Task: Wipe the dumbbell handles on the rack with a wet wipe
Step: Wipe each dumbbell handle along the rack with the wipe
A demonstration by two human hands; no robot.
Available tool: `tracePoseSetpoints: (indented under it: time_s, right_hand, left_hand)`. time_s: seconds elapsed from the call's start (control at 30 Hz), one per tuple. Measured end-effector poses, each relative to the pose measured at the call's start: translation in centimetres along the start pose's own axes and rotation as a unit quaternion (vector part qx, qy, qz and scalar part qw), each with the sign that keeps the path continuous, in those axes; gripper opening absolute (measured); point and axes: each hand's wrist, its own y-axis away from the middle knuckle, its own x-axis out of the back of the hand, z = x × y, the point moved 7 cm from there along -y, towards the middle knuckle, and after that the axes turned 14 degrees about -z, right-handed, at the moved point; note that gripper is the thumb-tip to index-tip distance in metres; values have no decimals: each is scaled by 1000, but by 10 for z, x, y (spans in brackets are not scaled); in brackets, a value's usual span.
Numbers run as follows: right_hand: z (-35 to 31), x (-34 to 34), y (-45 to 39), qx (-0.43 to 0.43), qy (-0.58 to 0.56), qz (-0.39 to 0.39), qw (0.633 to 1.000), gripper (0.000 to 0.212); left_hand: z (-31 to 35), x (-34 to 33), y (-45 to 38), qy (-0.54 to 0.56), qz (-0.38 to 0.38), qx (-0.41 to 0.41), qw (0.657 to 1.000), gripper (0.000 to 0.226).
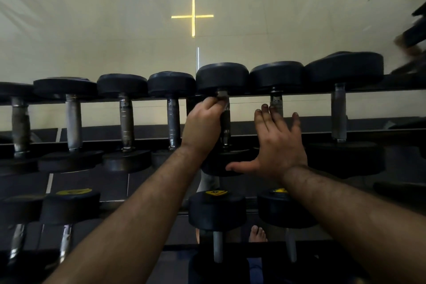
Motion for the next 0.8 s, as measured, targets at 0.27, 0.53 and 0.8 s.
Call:
tracePoseSetpoints:
  time_s: [0.27,0.53,0.8]
  right_hand:
    - [0,1,0,3,5,4,1000,162]
    - [-1,0,0,8,-11,32,999,161]
    - [-10,3,4,88,-1,102,991,135]
  left_hand:
    - [2,4,20,65,-239,-106,963,28]
    - [30,-22,-1,-153,-175,-186,955,27]
    - [-37,34,35,196,-214,62,955,17]
